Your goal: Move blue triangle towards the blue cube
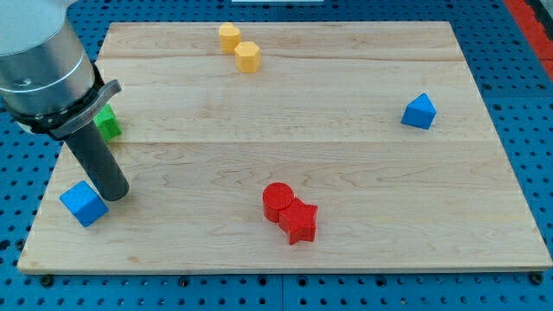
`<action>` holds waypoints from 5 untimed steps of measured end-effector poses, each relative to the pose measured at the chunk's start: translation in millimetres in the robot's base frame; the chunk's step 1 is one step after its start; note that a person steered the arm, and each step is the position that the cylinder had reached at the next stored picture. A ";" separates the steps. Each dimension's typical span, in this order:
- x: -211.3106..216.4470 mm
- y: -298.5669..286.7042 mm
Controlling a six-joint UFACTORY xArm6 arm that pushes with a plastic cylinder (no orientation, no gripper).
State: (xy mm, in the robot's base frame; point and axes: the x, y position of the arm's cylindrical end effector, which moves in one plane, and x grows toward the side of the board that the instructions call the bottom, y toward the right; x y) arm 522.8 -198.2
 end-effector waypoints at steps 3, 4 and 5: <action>-96.3 98.6; -110.1 160.9; -117.2 227.0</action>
State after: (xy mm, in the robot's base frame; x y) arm 405.6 28.8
